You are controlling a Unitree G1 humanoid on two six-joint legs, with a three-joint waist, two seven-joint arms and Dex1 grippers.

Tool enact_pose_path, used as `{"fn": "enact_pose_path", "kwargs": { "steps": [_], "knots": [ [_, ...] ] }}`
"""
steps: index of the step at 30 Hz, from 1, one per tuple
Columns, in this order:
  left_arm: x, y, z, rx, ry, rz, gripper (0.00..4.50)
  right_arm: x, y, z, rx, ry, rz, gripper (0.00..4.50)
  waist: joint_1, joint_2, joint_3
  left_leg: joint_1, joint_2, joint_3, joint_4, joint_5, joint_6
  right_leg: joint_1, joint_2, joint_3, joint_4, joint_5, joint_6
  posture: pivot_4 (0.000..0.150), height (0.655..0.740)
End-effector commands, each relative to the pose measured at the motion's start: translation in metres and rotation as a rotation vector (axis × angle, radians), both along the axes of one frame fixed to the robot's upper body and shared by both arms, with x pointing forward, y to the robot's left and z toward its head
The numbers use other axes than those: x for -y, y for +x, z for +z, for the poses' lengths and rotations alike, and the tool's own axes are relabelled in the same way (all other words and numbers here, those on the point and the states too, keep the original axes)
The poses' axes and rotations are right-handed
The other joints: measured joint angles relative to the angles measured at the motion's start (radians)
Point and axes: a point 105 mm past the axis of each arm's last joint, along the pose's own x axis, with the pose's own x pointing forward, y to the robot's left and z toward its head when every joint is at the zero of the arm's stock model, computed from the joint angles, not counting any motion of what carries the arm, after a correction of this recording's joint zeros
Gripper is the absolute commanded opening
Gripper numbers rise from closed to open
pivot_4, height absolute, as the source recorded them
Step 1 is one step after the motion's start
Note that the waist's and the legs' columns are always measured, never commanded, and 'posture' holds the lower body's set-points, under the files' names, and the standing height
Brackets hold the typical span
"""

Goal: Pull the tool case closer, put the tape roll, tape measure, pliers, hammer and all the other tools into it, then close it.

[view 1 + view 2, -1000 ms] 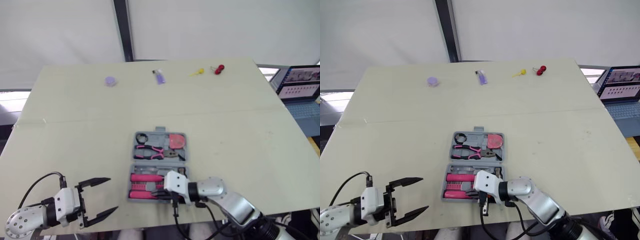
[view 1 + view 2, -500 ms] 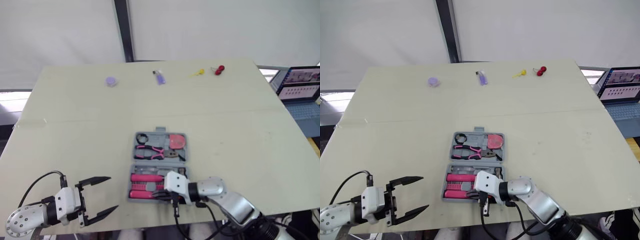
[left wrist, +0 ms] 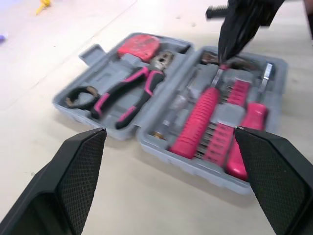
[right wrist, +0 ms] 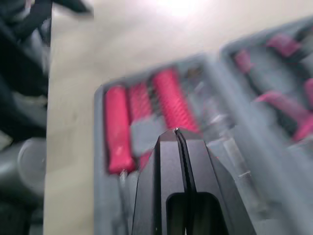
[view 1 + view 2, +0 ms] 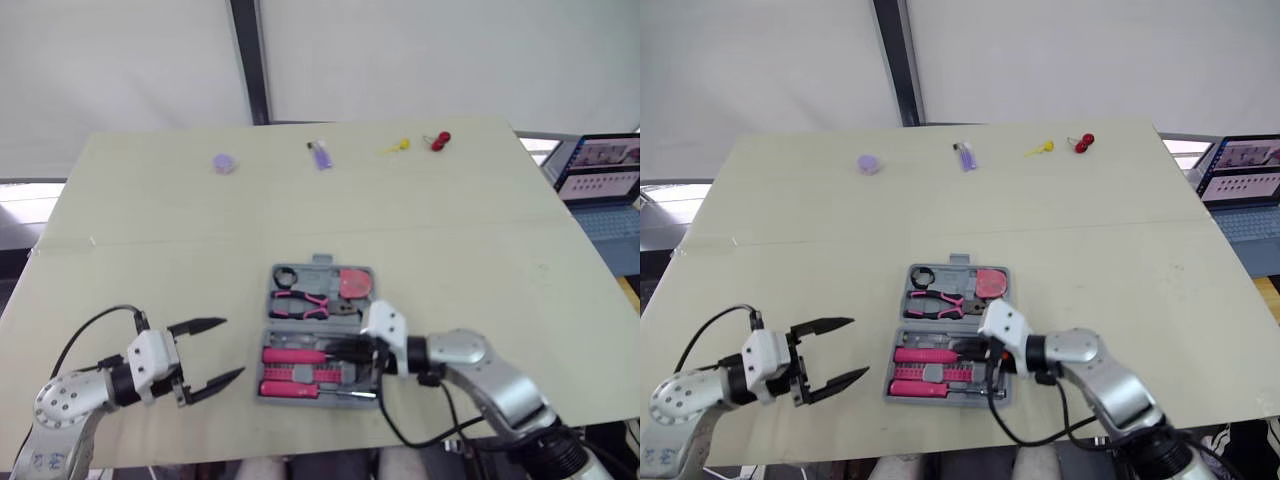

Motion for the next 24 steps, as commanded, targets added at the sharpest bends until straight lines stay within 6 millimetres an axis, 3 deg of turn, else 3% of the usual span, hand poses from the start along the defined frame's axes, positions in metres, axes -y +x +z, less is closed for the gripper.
{"fn": "enact_pose_path", "kwargs": {
  "steps": [1, 5, 8, 11, 15, 19, 24],
  "knots": [
    [-0.012, 0.024, 0.013, 0.035, -0.019, 0.095, 4.50, 0.036, 0.010, 0.021, 0.040, 0.017, -0.129, 0.02, 0.005, 0.000, 0.000, 0.000, 0.000, 0.000, 0.000, 0.000, 0.000, 0.000, 0.000, 0.000, 0.000, 0.000, 0.000, 0.150, 0.7400],
    [-0.022, 0.037, 0.002, -0.032, -0.025, 0.147, 4.50, 0.089, 0.025, 0.009, 0.029, -0.044, -0.330, 0.02, 0.004, -0.001, 0.000, 0.000, 0.000, 0.001, -0.001, 0.000, 0.000, 0.000, 0.000, 0.000, -0.001, 0.000, 0.000, 0.150, 0.7400],
    [-0.029, 0.043, -0.014, -0.102, -0.022, 0.194, 3.68, 0.111, 0.033, 0.000, 0.024, -0.074, -0.421, 0.00, -0.008, 0.000, 0.000, 0.001, 0.000, 0.003, -0.002, 0.000, 0.000, 0.000, 0.000, 0.000, 0.000, 0.000, 0.000, 0.150, 0.7400],
    [-0.027, 0.047, -0.034, -0.181, -0.006, 0.210, 2.17, 0.118, 0.039, -0.016, 0.014, -0.140, -0.447, 0.00, -0.006, 0.000, 0.000, 0.003, 0.000, 0.004, -0.002, 0.000, 0.000, 0.000, 0.000, 0.000, 0.000, 0.000, 0.000, 0.150, 0.7400],
    [-0.011, 0.045, -0.062, -0.267, 0.056, 0.159, 0.09, 0.103, 0.041, -0.042, -0.016, -0.238, -0.382, 0.00, -0.005, 0.000, 0.000, 0.003, 0.000, 0.004, -0.002, 0.000, 0.000, 0.000, 0.000, 0.000, 0.000, 0.000, 0.000, 0.150, 0.7400],
    [0.001, 0.047, -0.068, -0.268, 0.059, 0.142, 0.03, 0.085, 0.042, -0.055, -0.037, -0.276, -0.325, 0.00, -0.004, 0.000, 0.000, 0.003, 0.000, 0.004, -0.002, 0.000, 0.000, 0.000, 0.000, 0.000, 0.000, 0.000, 0.000, 0.150, 0.7400],
    [0.013, 0.052, -0.072, -0.271, 0.073, 0.138, 0.03, 0.064, 0.038, -0.056, -0.055, -0.264, -0.258, 0.00, -0.002, 0.000, 0.000, 0.003, 0.000, 0.004, 0.000, 0.000, 0.000, 0.001, -0.001, 0.001, 0.001, 0.000, 0.000, 0.150, 0.7400]
  ]
}}
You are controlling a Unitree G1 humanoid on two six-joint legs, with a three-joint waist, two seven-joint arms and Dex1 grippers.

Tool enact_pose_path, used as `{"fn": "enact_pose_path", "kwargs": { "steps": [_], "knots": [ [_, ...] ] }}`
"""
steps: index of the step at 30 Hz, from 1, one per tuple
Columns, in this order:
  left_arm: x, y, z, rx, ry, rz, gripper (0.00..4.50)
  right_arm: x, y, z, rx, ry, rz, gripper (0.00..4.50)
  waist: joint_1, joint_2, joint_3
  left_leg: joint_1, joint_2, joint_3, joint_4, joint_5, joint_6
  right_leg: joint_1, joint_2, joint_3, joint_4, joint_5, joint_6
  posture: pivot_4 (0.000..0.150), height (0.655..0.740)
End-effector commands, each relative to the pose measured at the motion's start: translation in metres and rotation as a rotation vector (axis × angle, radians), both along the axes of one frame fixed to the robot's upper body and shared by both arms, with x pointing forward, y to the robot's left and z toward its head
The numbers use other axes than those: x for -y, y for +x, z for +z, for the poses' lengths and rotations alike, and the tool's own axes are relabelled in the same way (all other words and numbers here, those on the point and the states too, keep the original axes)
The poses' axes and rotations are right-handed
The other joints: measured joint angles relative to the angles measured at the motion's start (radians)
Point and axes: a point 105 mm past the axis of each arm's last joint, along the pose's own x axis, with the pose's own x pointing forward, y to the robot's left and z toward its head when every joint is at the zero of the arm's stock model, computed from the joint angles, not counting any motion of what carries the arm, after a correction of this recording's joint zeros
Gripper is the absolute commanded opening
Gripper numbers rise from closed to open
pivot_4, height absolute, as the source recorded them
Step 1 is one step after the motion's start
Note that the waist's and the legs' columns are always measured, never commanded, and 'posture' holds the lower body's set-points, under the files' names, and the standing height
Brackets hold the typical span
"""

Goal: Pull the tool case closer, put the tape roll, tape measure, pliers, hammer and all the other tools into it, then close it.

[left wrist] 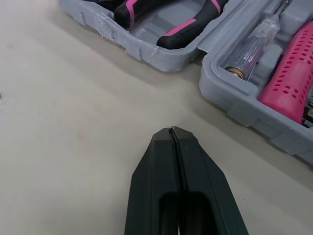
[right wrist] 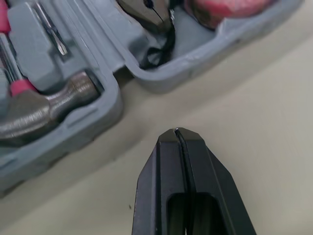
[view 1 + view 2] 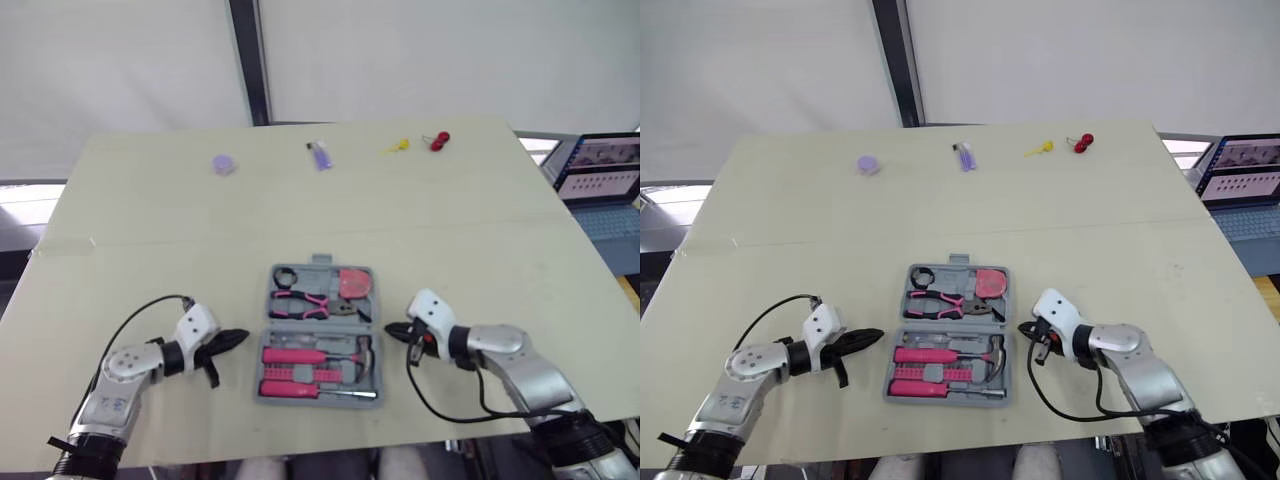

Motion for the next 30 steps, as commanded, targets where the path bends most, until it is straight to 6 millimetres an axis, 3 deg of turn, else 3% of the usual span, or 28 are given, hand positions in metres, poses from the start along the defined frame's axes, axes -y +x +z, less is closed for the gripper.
{"fn": "enact_pose_path", "kwargs": {
  "steps": [1, 8, 15, 30],
  "knots": [
    [0.009, 0.003, 0.000, 0.007, -0.004, -0.006, 0.03, -0.014, -0.004, 0.007, 0.005, 0.018, 0.051, 0.00, 0.000, 0.000, 0.000, 0.000, 0.000, 0.000, 0.000, 0.000, 0.000, 0.000, 0.000, 0.000, 0.000, 0.000, 0.000, 0.150, 0.7400],
    [0.033, 0.000, 0.000, -0.004, -0.063, -0.071, 0.03, -0.026, -0.004, 0.007, -0.002, 0.033, 0.067, 0.00, -0.001, 0.000, 0.000, 0.000, 0.000, 0.000, 0.000, 0.000, 0.000, 0.000, 0.000, 0.000, 0.000, 0.000, 0.000, 0.150, 0.7400],
    [0.042, -0.005, 0.007, -0.016, -0.066, -0.133, 0.03, -0.032, -0.005, 0.006, -0.007, 0.041, 0.086, 0.00, -0.002, 0.000, 0.000, 0.000, 0.000, 0.000, 0.000, 0.000, 0.000, 0.000, 0.000, 0.000, 0.000, 0.000, 0.000, 0.150, 0.7400],
    [0.029, -0.036, 0.014, -0.085, 0.009, -0.157, 0.03, -0.035, -0.033, 0.002, -0.090, 0.033, 0.173, 0.00, -0.001, 0.000, 0.000, -0.001, 0.000, 0.000, -0.001, 0.000, 0.000, -0.001, 0.000, 0.000, 0.000, 0.000, 0.000, 0.150, 0.7400]
  ]
}}
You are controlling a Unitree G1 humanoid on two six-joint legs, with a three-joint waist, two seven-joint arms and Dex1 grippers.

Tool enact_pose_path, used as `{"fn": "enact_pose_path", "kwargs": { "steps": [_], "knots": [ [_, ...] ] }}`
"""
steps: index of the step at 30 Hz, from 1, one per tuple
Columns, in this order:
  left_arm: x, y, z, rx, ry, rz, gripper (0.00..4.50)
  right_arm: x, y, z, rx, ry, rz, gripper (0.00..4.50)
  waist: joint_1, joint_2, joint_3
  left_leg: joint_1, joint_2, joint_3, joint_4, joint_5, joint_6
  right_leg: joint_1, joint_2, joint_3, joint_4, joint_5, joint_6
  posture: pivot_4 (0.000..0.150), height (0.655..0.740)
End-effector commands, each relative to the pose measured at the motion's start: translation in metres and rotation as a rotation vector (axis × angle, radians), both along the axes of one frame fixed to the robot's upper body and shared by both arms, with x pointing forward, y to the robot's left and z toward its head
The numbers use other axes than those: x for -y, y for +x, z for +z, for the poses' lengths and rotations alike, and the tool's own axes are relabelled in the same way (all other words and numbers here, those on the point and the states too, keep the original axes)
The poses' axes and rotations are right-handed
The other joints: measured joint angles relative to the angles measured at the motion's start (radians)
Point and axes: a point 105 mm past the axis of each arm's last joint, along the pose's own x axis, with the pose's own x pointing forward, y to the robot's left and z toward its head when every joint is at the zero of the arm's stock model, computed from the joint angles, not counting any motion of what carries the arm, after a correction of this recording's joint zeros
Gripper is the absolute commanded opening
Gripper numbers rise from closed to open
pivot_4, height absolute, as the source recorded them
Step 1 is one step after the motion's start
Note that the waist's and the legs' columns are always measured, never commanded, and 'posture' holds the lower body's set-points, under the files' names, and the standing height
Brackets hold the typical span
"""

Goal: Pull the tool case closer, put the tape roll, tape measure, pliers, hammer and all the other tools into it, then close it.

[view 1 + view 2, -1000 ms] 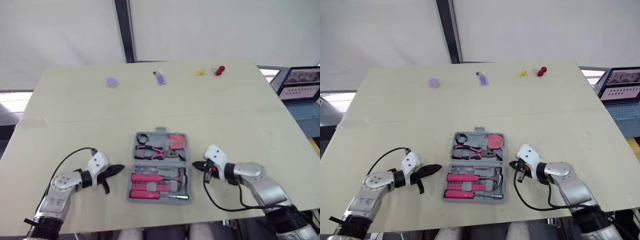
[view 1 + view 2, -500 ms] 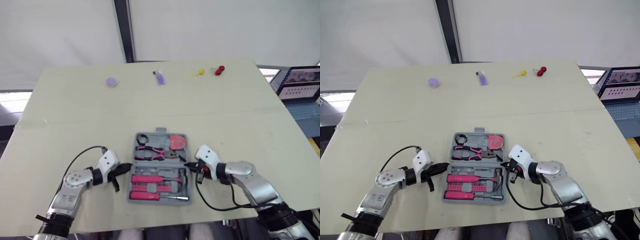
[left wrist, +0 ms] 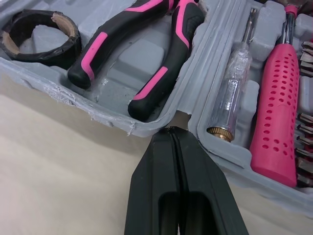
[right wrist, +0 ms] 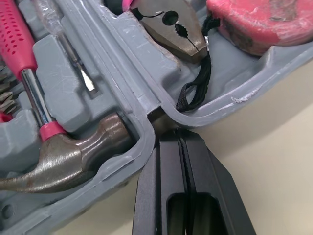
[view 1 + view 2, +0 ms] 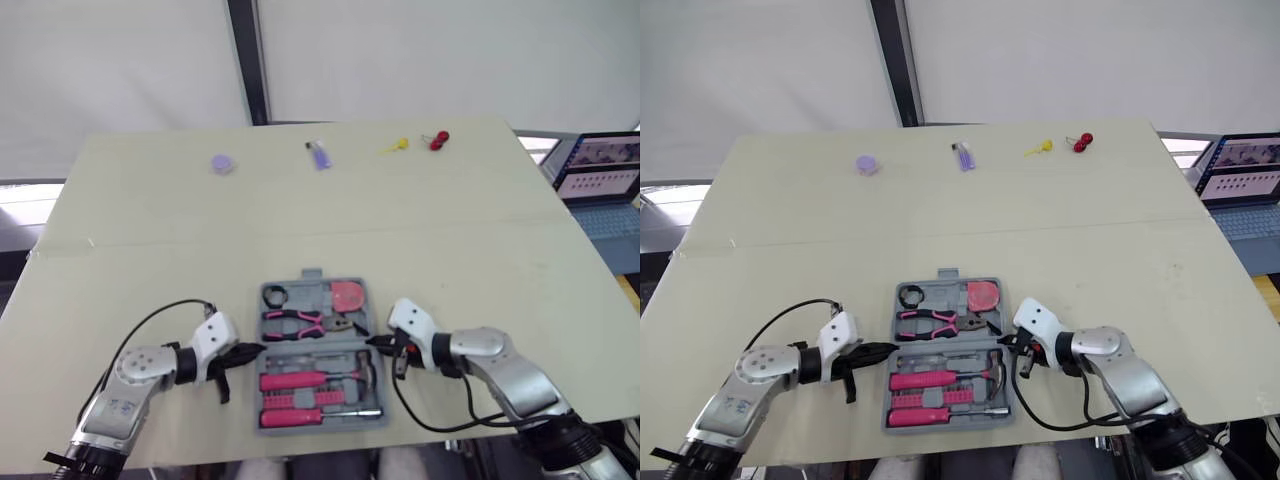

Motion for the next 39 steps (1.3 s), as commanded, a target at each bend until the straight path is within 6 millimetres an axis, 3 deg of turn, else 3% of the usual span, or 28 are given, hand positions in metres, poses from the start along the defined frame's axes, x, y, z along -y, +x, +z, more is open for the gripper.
{"fn": "enact_pose_path", "kwargs": {
  "steps": [1, 11, 34, 39],
  "knots": [
    [0.004, -0.009, 0.008, 0.009, -0.023, -0.026, 0.03, -0.011, -0.012, 0.006, -0.010, 0.032, 0.064, 0.00, 0.000, 0.000, 0.000, 0.000, 0.000, 0.000, 0.000, 0.000, 0.000, 0.000, 0.000, 0.000, 0.000, 0.000, 0.000, 0.150, 0.7400],
    [0.000, -0.024, 0.005, -0.026, -0.014, -0.004, 0.03, -0.008, -0.018, 0.005, -0.024, 0.023, 0.059, 0.00, 0.001, 0.000, 0.000, 0.000, 0.000, 0.000, 0.000, 0.000, 0.000, 0.000, 0.000, 0.000, 0.000, 0.000, 0.000, 0.150, 0.7400],
    [-0.003, -0.024, 0.002, -0.025, -0.005, 0.008, 0.03, -0.009, -0.021, 0.003, -0.036, 0.013, 0.043, 0.00, 0.001, 0.000, 0.000, 0.000, 0.000, 0.000, 0.000, 0.000, 0.000, 0.000, 0.000, 0.000, 0.000, 0.000, 0.000, 0.150, 0.7400],
    [-0.013, -0.023, -0.001, -0.024, 0.008, 0.046, 0.03, 0.007, -0.015, -0.004, -0.015, -0.048, -0.006, 0.00, 0.001, 0.000, 0.000, 0.000, 0.000, 0.000, 0.000, 0.000, 0.000, 0.000, 0.000, 0.000, 0.000, 0.000, 0.000, 0.150, 0.7400]
  ]
}}
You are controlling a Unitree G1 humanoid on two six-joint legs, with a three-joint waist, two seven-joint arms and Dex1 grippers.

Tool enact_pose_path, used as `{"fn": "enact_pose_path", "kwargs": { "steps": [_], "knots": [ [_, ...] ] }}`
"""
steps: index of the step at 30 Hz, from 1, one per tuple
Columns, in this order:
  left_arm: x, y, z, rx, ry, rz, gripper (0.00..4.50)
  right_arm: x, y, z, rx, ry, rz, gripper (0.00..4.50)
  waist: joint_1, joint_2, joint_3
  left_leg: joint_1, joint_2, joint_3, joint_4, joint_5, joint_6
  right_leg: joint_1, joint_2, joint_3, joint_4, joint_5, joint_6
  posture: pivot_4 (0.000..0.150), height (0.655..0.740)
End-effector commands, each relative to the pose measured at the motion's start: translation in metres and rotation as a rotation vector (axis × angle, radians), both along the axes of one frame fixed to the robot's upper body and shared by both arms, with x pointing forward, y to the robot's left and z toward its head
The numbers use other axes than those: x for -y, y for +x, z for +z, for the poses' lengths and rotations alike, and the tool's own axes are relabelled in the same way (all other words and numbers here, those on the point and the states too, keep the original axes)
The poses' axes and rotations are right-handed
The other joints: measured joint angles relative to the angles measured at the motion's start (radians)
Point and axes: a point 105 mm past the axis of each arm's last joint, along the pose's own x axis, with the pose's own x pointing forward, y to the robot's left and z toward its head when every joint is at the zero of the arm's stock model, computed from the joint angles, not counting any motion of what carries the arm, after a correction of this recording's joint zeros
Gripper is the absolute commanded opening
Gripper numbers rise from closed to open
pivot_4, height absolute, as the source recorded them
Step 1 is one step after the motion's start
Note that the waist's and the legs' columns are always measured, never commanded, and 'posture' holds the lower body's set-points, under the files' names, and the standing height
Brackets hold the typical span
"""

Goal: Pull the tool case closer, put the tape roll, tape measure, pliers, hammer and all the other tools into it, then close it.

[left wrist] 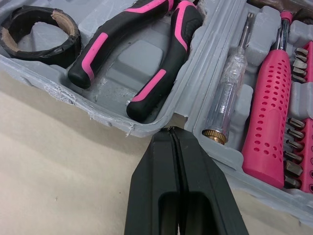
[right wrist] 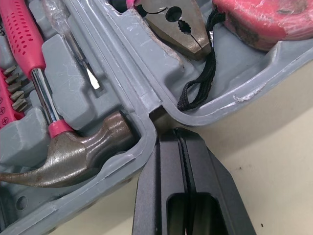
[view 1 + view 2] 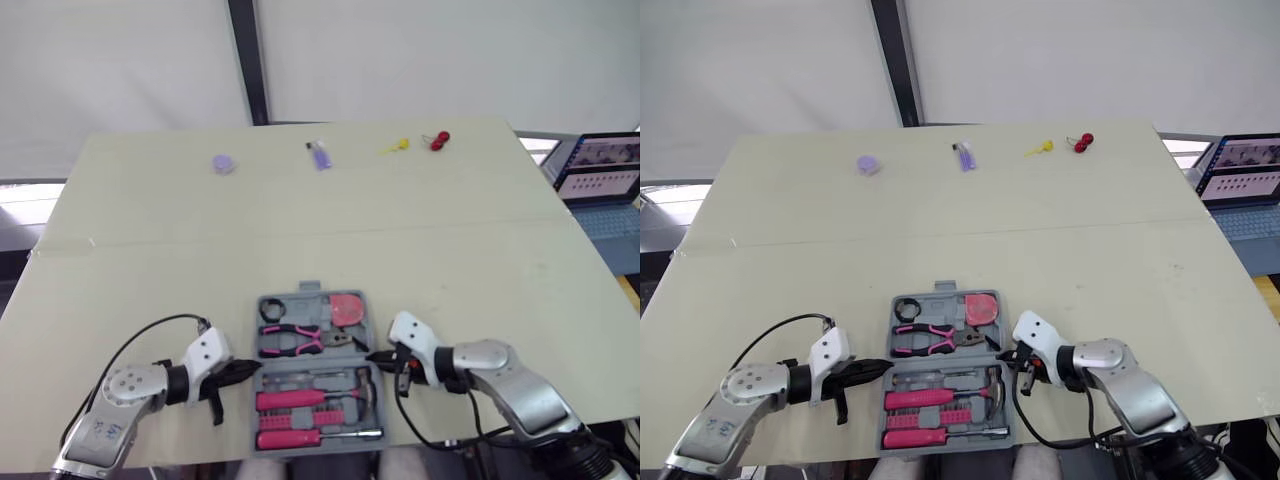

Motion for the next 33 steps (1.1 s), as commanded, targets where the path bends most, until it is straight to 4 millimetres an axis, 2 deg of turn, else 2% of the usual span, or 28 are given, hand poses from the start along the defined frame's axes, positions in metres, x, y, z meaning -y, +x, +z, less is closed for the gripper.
{"fn": "enact_pose_path", "kwargs": {
  "steps": [1, 5, 7, 11, 14, 16, 20, 23, 28, 33],
  "knots": [
    [-0.013, -0.001, 0.000, 0.009, 0.005, 0.046, 0.03, 0.014, 0.002, -0.002, 0.028, -0.044, -0.022, 0.00, 0.000, 0.000, 0.000, 0.000, 0.000, 0.000, 0.000, 0.000, 0.000, 0.000, 0.000, 0.000, 0.000, 0.000, 0.000, 0.150, 0.7400],
    [-0.028, -0.003, 0.007, 0.030, -0.010, 0.063, 0.03, 0.036, 0.004, 0.005, 0.030, -0.030, -0.064, 0.00, 0.002, 0.000, 0.000, 0.000, 0.000, 0.000, 0.000, 0.000, 0.000, 0.000, 0.000, 0.000, 0.000, 0.000, 0.000, 0.150, 0.7400],
    [-0.033, 0.000, 0.019, 0.061, -0.051, 0.067, 0.00, 0.045, 0.010, 0.017, 0.014, 0.027, -0.102, 0.54, 0.005, 0.000, 0.000, 0.000, 0.000, 0.000, 0.001, 0.000, 0.000, 0.001, 0.000, 0.000, 0.000, 0.000, 0.000, 0.150, 0.7400],
    [-0.038, 0.002, 0.038, 0.093, -0.117, 0.036, 0.00, 0.052, 0.022, 0.042, -0.060, 0.184, -0.187, 2.23, 0.002, 0.000, 0.000, 0.000, 0.000, 0.000, 0.001, 0.000, 0.000, 0.000, 0.000, 0.000, 0.000, 0.000, 0.000, 0.150, 0.7400],
    [-0.036, -0.007, 0.041, 0.041, -0.128, -0.009, 0.00, 0.047, 0.037, 0.060, -0.077, 0.292, -0.222, 3.73, -0.004, 0.000, 0.000, 0.000, 0.000, 0.000, 0.000, 0.000, 0.000, 0.000, 0.000, 0.000, 0.000, 0.000, 0.000, 0.150, 0.7400],
    [-0.028, -0.021, 0.037, -0.013, -0.133, -0.083, 0.00, 0.041, 0.049, 0.061, -0.079, 0.311, -0.249, 4.46, -0.007, 0.000, 0.000, 0.000, 0.001, 0.000, -0.001, 0.000, 0.000, 0.000, 0.000, 0.000, 0.000, 0.000, 0.000, 0.150, 0.7400],
    [-0.012, -0.038, 0.037, -0.096, -0.169, -0.178, 0.00, 0.027, 0.073, 0.054, -0.139, 0.375, -0.346, 4.46, -0.005, 0.002, 0.001, 0.000, 0.001, 0.000, -0.001, 0.000, 0.000, -0.001, 0.000, 0.000, 0.000, 0.000, 0.000, 0.150, 0.7400],
    [-0.002, -0.046, 0.034, -0.162, -0.171, -0.224, 0.00, 0.019, 0.080, 0.047, -0.197, 0.398, -0.387, 4.46, 0.003, 0.002, 0.002, -0.001, 0.001, 0.000, 0.000, 0.000, 0.000, -0.001, 0.000, 0.000, 0.001, 0.000, 0.000, 0.150, 0.7400],
    [0.005, -0.060, 0.013, -0.225, -0.079, -0.304, 0.00, 0.011, 0.082, 0.035, -0.325, 0.415, -0.455, 4.46, -0.003, 0.003, 0.002, -0.001, 0.001, 0.000, 0.000, 0.000, 0.000, -0.001, 0.000, 0.000, 0.001, 0.000, 0.000, 0.150, 0.7400],
    [0.001, -0.063, -0.016, -0.186, 0.049, -0.360, 0.00, -0.010, 0.070, 0.033, -0.413, 0.476, -0.417, 4.46, -0.005, 0.004, 0.001, 0.000, 0.001, 0.001, -0.002, 0.000, 0.000, -0.002, 0.001, 0.000, 0.001, 0.000, 0.000, 0.150, 0.7400]
  ]
}}
